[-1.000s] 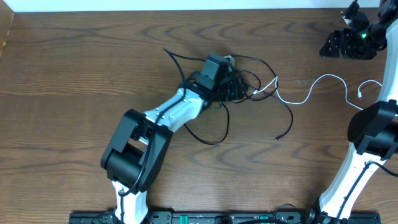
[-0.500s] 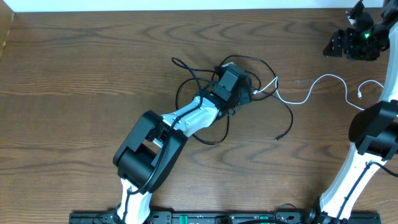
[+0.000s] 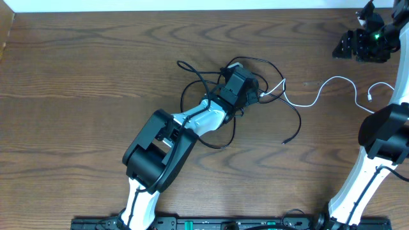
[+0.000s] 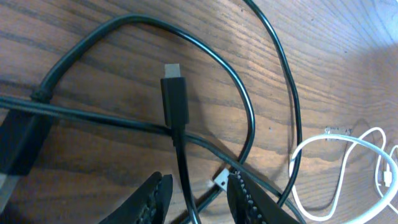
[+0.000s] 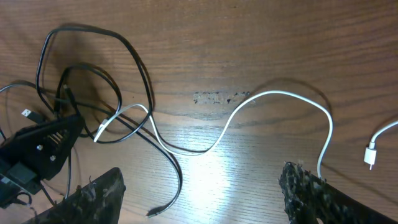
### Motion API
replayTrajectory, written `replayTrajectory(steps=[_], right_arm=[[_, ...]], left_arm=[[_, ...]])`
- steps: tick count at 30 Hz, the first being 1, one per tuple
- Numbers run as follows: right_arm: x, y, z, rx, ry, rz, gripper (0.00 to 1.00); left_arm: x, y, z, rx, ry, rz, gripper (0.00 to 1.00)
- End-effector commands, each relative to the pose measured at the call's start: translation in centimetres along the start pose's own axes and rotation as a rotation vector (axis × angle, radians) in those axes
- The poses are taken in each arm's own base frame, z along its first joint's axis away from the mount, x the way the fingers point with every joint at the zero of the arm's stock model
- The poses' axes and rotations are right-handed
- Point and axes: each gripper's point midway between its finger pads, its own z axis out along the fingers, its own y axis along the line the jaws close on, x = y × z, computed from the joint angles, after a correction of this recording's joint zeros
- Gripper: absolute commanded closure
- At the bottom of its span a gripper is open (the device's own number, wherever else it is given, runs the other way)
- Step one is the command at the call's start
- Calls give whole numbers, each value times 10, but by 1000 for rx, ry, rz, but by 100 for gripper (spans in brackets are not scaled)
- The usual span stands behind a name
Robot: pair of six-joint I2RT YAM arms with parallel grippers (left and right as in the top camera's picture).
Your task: Untangle cables
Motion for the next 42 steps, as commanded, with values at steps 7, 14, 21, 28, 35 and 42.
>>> replayTrajectory(steps=[7,14,21,28,35,42], right_arm=[[1,4,-15,3,-26,10,23],[1,7,-14,1,-24,4,23],[-1,16,-11,-4,-22,-16,21],[-1,35,-5,-14,-9,-58,18],[10,56,16,-36,57,-126,17],[30,98,60,-201,142,-107,33]], left_arm=[[17,24,21,-47,25,-19,74],[1,-6,4,48,5,122,93],[-74,-92,-106,229,-233,262,93],[-109,-121,-173,294,-382,291,93],[-154,-51,-177,106,-413,193,93],[-164,47,-179,-145,-310,73,93]])
